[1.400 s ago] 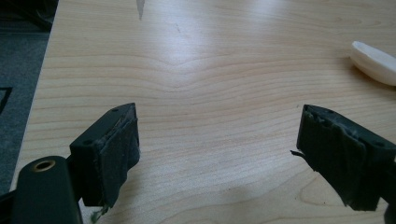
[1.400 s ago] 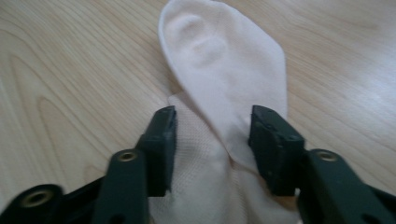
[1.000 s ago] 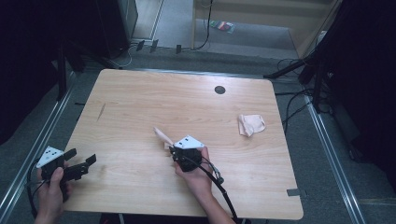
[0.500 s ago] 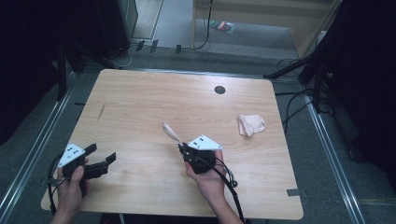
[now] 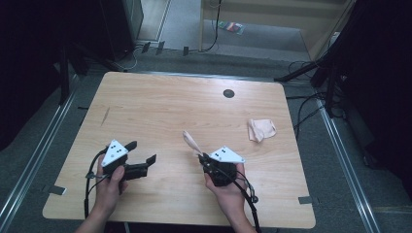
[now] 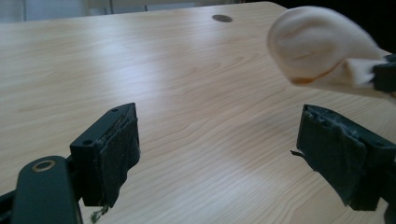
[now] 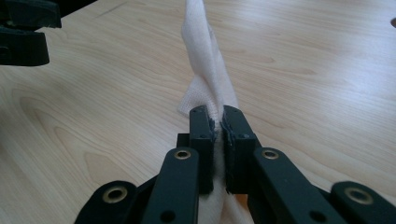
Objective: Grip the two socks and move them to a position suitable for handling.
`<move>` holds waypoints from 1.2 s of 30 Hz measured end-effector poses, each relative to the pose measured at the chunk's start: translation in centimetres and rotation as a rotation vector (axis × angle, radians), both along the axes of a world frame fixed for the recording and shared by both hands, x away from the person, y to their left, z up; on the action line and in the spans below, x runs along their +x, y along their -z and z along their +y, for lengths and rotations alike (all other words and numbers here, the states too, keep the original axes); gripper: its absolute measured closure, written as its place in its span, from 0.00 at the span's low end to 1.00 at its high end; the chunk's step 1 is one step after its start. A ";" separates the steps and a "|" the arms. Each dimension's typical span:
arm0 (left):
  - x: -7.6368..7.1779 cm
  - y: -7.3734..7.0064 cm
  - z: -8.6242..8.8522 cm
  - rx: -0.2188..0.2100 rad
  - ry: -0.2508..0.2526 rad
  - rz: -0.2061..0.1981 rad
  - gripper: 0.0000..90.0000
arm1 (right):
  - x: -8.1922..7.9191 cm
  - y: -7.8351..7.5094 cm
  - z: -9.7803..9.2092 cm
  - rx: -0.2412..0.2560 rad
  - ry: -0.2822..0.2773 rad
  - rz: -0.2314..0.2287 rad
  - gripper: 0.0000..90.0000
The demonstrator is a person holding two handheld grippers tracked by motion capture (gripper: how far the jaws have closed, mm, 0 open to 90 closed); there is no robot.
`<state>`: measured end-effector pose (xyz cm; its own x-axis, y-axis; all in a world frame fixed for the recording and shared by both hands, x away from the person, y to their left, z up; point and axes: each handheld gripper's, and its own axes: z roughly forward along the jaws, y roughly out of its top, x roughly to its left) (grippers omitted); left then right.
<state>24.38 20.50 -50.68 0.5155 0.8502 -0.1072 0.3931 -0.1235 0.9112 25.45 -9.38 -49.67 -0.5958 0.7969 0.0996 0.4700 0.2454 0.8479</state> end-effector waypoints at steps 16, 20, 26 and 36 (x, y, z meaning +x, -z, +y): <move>0.7 1.2 -4.9 -0.014 0.086 0.002 0.15 | -0.5 2.8 -0.3 -0.007 0.042 0.054 0.94; 0.4 2.3 -4.2 0.010 0.096 0.027 0.15 | -0.3 4.2 0.0 -0.020 0.011 0.111 0.90; 0.5 2.1 -3.4 -0.014 0.068 0.025 0.15 | 0.1 4.4 -0.6 0.001 0.020 0.117 0.51; 0.6 2.4 -3.5 0.002 0.067 0.048 0.15 | -1.6 2.3 -1.8 -0.007 -0.005 0.040 0.76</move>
